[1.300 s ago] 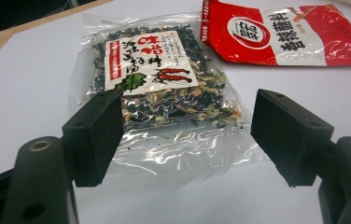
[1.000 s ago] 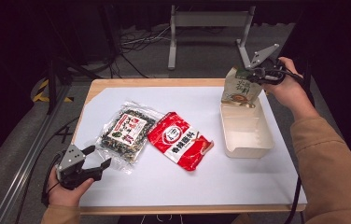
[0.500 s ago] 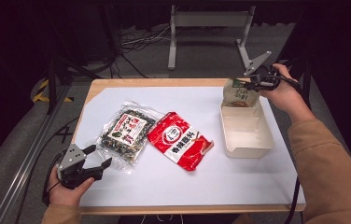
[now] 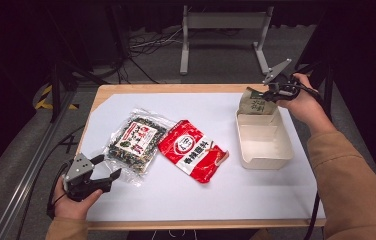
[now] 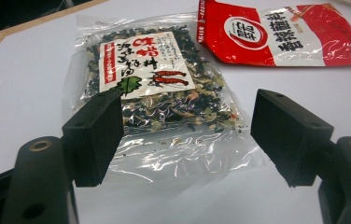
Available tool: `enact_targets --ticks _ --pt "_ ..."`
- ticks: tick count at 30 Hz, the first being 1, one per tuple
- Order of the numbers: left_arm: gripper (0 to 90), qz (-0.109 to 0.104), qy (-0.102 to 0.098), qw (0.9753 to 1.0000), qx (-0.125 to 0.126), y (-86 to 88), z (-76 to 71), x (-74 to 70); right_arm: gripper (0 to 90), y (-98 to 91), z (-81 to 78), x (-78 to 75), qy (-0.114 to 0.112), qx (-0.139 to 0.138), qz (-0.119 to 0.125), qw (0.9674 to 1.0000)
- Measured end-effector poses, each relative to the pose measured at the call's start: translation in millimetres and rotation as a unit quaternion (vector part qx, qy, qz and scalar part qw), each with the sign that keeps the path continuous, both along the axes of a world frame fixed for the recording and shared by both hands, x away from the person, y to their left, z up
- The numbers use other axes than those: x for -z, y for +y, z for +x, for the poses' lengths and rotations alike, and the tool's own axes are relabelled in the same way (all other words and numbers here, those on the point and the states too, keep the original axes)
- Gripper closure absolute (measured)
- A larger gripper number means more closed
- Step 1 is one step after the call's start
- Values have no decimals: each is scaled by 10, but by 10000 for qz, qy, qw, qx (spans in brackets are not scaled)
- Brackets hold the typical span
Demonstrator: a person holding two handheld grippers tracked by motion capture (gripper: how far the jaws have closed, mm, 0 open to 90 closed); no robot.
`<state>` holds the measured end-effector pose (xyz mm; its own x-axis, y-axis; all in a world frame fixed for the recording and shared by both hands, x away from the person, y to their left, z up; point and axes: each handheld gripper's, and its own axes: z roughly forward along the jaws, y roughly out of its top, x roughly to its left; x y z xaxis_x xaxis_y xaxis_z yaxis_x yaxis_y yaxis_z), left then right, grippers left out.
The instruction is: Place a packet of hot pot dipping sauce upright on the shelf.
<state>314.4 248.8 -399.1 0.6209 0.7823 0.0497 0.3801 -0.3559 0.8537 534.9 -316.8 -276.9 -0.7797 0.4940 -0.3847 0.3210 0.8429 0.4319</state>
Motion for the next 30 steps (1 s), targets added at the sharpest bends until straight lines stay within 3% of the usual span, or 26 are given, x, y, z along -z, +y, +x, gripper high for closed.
enact_targets --ticks 5,8,14,17,22,24,25,26,30 --pt "257 -10 -2 10000 19 -16 12 1 681 -22 -26 -47 -43 123 179 9998" --pt "258 -21 -2 10000 28 -28 19 0 545 -28 -45 -56 -34 302 347 9989" --pt "257 -6 8 10000 79 -51 52 -2 421 -48 -99 -101 -275 528 745 9954" --pt "257 -23 46 9999 124 -69 76 -7 377 -78 -154 -151 -512 733 1012 9908" --pt "254 -16 63 9998 176 -101 111 -7 357 -90 -298 -234 -927 775 1311 9840" --pt "252 -48 73 9998 162 -107 112 -7 357 -88 -325 -248 -956 770 1404 9825" --pt "250 -42 65 9998 165 -109 123 -18 358 -83 -404 -286 -980 786 1679 9778" --pt "248 -42 65 9998 165 -109 123 -18 358 -83 -404 -286 -980 786 1679 9778" --pt "260 -96 171 9996 198 -133 143 -26 368 -79 -545 -328 -896 749 2111 9705"
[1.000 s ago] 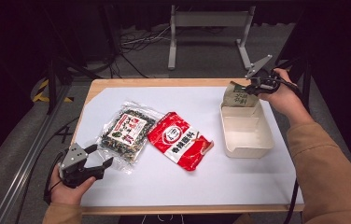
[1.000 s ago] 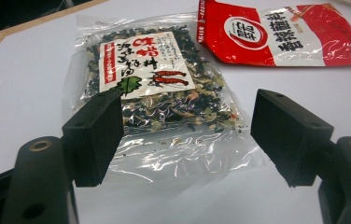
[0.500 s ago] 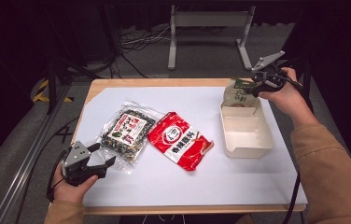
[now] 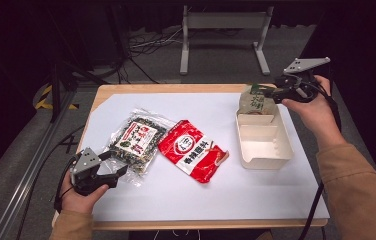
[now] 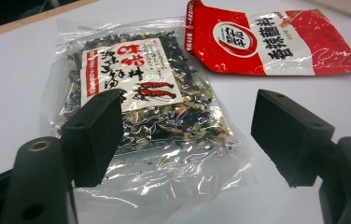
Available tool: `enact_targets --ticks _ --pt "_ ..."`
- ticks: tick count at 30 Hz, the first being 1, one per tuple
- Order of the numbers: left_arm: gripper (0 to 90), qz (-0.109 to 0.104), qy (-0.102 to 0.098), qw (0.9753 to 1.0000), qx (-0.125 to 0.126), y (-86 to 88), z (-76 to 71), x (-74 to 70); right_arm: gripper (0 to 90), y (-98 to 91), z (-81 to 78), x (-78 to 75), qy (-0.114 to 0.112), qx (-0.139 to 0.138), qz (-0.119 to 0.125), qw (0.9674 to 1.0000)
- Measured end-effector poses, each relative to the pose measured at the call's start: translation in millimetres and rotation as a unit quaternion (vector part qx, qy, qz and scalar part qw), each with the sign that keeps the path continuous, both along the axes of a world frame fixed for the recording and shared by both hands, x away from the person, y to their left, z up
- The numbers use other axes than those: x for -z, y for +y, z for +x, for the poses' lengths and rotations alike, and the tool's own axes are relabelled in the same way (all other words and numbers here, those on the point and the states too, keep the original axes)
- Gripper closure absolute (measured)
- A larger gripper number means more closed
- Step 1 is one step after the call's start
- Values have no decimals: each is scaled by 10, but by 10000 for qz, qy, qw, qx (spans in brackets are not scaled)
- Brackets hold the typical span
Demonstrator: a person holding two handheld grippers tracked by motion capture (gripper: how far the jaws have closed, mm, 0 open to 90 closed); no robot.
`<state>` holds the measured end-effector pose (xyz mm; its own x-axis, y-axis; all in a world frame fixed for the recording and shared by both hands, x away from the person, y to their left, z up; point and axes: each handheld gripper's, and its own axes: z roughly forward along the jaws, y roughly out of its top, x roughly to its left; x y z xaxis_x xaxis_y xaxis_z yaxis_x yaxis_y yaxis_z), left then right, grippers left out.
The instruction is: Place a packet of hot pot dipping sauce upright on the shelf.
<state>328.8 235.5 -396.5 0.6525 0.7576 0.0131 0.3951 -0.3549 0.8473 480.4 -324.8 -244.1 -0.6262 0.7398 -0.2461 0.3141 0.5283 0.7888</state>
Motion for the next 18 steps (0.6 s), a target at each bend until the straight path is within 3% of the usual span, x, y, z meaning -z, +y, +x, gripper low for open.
enact_targets --ticks 7,10,15,18 --pt "270 -90 40 9999 33 -6 8 -25 384 -52 -262 -13 92 -130 783 9968" --pt "273 -92 30 10000 26 -11 3 -26 387 -58 -344 -7 118 -168 897 9958" --pt "272 -146 43 9999 7 -8 -2 -31 394 -63 -588 48 -39 -347 1215 9920" --pt "271 -162 77 9998 40 -21 5 -34 393 -40 -694 119 -59 -416 1243 9914"
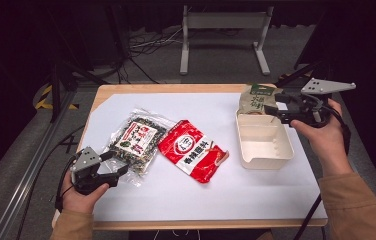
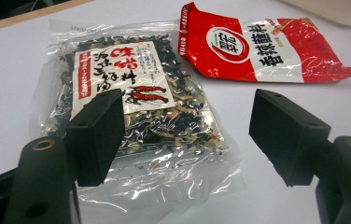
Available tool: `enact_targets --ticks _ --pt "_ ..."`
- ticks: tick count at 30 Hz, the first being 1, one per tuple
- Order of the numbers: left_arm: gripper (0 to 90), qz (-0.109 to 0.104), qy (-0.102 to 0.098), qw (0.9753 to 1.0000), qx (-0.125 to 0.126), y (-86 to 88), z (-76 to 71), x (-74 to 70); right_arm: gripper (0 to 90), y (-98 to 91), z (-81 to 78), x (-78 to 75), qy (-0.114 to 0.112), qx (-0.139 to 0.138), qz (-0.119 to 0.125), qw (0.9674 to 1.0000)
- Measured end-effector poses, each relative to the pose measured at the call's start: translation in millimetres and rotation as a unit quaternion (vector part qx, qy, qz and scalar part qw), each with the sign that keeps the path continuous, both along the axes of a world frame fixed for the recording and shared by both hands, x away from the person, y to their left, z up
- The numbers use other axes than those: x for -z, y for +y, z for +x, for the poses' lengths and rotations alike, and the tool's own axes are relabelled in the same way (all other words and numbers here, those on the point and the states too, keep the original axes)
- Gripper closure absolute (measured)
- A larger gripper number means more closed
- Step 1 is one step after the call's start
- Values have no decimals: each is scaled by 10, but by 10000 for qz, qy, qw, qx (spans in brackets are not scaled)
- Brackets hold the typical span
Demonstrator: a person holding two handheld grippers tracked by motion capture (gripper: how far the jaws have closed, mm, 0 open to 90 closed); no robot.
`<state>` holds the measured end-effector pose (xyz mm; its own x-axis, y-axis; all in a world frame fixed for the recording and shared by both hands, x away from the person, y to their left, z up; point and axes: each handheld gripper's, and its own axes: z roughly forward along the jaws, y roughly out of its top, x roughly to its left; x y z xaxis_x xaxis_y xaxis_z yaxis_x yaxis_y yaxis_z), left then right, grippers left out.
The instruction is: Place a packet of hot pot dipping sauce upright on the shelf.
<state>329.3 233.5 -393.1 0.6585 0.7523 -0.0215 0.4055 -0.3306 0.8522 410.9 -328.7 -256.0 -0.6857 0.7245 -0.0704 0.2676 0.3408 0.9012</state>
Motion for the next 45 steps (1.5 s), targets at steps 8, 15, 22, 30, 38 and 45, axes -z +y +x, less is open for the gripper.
enact_targets --ticks 8,15,22,30,38,45 --pt "275 -24 179 9998 -2 -29 56 -68 373 45 -172 250 83 -148 83 9998" --pt "290 -137 126 9998 -34 -43 100 -178 373 97 -210 460 70 -229 84 9997" --pt "272 -249 288 9992 -72 -104 268 -239 363 110 -235 518 35 -281 73 9996" --pt "268 -148 466 9987 140 -347 516 -328 354 109 -221 583 85 -299 78 9995" --pt "270 -126 673 9973 260 -574 732 -349 351 81 -229 608 125 -279 140 9994" --pt "263 -43 855 9960 257 -725 900 -302 338 71 -224 625 176 -264 181 9993"
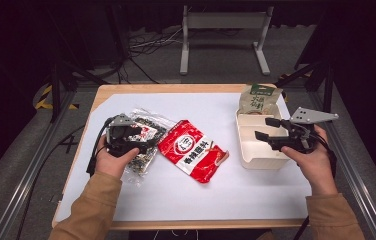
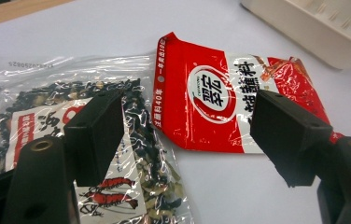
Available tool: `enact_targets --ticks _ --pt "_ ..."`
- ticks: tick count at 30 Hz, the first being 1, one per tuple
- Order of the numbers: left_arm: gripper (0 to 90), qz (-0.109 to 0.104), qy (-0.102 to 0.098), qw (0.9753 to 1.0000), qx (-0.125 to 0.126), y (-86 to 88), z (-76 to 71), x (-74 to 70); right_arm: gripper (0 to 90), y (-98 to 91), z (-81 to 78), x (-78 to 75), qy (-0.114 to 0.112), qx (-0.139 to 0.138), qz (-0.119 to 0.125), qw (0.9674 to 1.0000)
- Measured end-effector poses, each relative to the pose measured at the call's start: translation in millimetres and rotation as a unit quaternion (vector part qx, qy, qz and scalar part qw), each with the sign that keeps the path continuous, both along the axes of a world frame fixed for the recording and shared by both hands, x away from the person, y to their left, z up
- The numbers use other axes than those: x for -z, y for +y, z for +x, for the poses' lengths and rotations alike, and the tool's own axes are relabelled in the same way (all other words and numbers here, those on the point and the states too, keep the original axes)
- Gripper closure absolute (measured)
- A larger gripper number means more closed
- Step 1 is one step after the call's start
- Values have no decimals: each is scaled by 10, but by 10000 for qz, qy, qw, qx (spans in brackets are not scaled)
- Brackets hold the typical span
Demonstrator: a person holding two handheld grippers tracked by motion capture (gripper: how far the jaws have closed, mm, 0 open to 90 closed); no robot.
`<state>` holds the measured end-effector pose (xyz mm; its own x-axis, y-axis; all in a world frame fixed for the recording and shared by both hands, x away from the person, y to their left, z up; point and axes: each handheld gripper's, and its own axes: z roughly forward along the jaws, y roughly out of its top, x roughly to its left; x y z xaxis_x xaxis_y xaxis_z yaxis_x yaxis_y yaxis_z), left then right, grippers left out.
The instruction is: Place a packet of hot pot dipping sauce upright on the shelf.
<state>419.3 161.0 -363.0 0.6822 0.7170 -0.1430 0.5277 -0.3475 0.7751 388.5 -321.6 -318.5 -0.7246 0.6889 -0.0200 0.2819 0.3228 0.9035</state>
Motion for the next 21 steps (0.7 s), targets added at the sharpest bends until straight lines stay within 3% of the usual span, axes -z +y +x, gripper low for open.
enact_targets --ticks 4,5,12,16,18,21 --pt "265 11 147 9999 -41 -46 76 33 336 -2 0 1 -4 16 2 10000" --pt "277 -17 305 9995 30 -82 130 75 336 -1 -3 -1 -13 14 8 10000" --pt "310 220 617 9979 -16 -159 268 216 336 0 -5 1 -15 -4 -1 10000" --pt "318 198 810 9965 -61 -161 350 294 334 11 -7 5 1 -17 0 10000" --pt "338 127 1008 9948 2 -174 381 336 332 16 -6 13 5 -13 -13 10000" --pt "342 155 1100 9938 7 -188 415 386 331 19 -3 25 23 -19 -9 10000"
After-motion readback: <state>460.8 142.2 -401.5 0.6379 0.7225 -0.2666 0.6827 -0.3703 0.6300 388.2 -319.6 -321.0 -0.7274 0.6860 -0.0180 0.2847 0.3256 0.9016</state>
